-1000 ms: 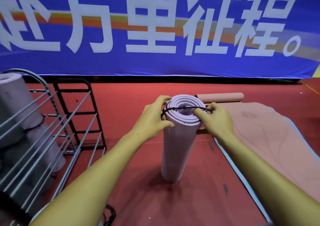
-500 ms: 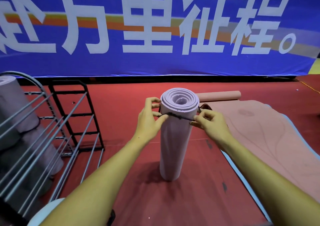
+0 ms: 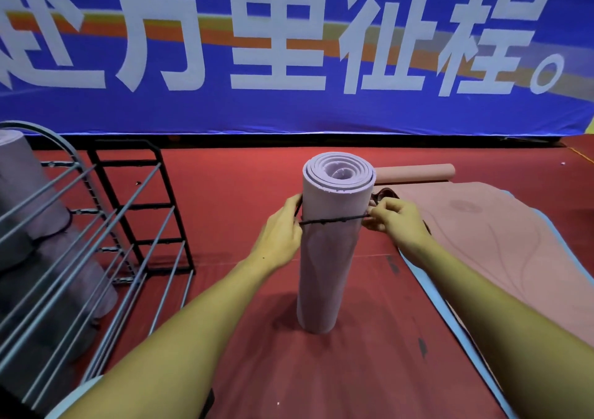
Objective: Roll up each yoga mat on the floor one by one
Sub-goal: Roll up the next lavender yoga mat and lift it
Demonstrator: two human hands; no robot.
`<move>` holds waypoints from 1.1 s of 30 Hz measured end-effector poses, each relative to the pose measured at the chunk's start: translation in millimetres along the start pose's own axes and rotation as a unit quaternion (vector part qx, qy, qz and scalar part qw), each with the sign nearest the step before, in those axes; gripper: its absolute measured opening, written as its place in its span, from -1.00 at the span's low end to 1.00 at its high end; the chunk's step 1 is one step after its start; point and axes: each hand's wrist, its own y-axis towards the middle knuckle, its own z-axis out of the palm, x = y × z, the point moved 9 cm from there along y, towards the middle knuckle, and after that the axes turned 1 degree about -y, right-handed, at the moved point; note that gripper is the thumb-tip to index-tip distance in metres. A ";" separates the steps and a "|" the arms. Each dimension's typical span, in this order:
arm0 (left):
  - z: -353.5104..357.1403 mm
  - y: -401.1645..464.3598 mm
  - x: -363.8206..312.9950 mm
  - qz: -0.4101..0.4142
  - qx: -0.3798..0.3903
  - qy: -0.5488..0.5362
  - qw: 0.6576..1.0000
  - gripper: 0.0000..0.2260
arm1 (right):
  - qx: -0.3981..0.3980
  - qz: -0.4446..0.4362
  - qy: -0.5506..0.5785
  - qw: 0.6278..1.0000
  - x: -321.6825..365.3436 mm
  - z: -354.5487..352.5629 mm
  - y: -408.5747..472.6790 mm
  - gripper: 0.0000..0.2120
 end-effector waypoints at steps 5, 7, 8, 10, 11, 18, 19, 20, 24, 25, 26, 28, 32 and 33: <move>4.7 21.0 16.9 0.008 -0.014 0.010 1.000 -0.50 | 0.020 0.041 0.045 0.998 -24.3 16.0 22.4 -0.64; 12.7 25.2 33.1 0.004 -0.006 0.017 1.000 -0.51 | 0.042 0.071 0.053 0.995 -45.0 23.3 28.5 -0.64; 18.8 27.1 42.4 -0.001 0.001 0.019 1.000 -0.51 | 0.053 0.084 0.052 0.994 -56.9 26.9 30.8 -0.65; 30.7 31.0 57.4 -0.005 0.011 0.015 1.000 -0.51 | 0.064 0.107 0.059 0.990 -82.8 31.7 33.8 -0.65; 36.9 33.4 63.3 -0.006 0.012 0.010 1.000 -0.51 | 0.066 0.115 0.064 0.989 -94.3 33.4 35.3 -0.65; 83.9 48.9 107.3 -0.028 0.048 -0.008 0.998 -0.52 | 0.065 0.155 0.072 0.983 -145.7 32.4 42.8 -0.65; 92.3 46.1 117.7 -0.043 0.071 0.007 0.997 -0.55 | 0.057 0.157 0.076 0.983 -149.9 31.4 42.2 -0.67; 101.7 39.6 128.1 -0.059 0.104 0.022 0.993 -0.59 | 0.049 0.159 0.083 0.983 -153.8 30.2 42.0 -0.73; 127.4 2.1 170.0 -0.134 0.179 -0.009 0.975 -0.64 | 0.038 0.176 0.102 0.978 -163.8 24.5 41.4 -0.85; 124.4 4.5 172.0 -0.146 0.154 -0.033 0.977 -0.69 | 0.042 0.179 0.108 0.977 -163.1 24.2 40.6 -0.86; 117.3 13.3 170.3 -0.154 0.113 -0.061 0.980 -0.74 | 0.046 0.181 0.111 0.976 -161.7 25.1 39.4 -0.87; 91.0 35.2 154.8 -0.167 0.012 -0.129 0.977 -0.80 | 0.057 0.175 0.107 0.977 -157.0 32.0 36.1 -0.88; 55.2 54.4 127.1 -0.177 -0.102 -0.210 0.956 -0.85 | 0.024 0.131 0.033 0.991 -145.1 39.0 35.0 -0.82; 54.7 52.2 127.0 -0.184 -0.110 -0.216 0.953 -0.86 | 0.003 0.117 0.000 0.993 -141.1 36.0 35.9 -0.83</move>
